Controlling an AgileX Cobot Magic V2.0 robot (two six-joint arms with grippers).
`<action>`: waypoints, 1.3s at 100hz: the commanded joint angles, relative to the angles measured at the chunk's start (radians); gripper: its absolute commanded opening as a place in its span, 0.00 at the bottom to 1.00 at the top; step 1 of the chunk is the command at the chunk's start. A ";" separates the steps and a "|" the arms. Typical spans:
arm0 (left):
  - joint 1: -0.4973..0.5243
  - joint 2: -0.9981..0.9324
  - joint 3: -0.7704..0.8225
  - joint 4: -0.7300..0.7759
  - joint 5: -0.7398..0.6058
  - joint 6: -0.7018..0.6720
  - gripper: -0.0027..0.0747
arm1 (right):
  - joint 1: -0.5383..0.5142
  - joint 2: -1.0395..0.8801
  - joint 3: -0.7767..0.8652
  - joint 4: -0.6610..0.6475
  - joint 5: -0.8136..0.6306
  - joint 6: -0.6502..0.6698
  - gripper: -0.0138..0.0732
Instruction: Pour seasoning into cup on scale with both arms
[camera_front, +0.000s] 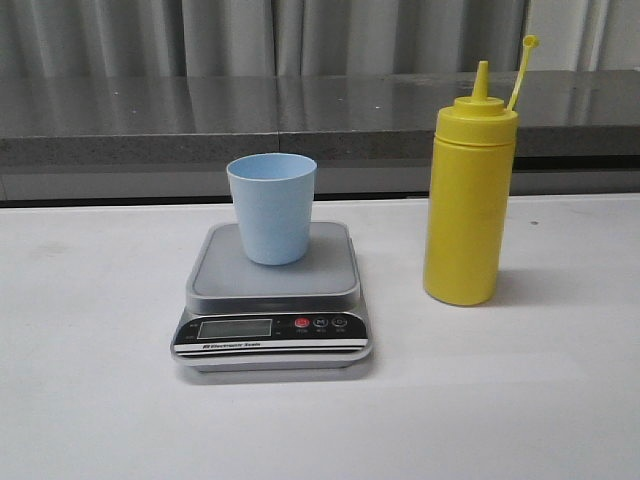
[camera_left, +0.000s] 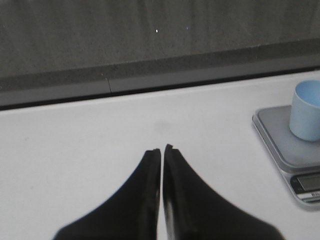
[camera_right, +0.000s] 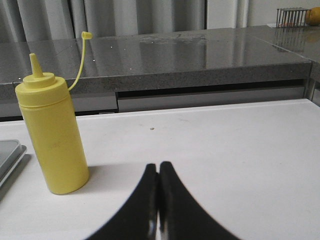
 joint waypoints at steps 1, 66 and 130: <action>0.024 -0.017 0.062 0.006 -0.236 -0.002 0.05 | -0.005 -0.015 0.003 -0.003 -0.071 -0.009 0.08; 0.196 -0.302 0.596 -0.105 -0.598 0.070 0.05 | -0.005 -0.015 0.003 -0.003 -0.071 -0.009 0.08; 0.192 -0.302 0.604 -0.104 -0.618 0.070 0.05 | -0.005 -0.015 0.003 -0.003 -0.071 -0.009 0.08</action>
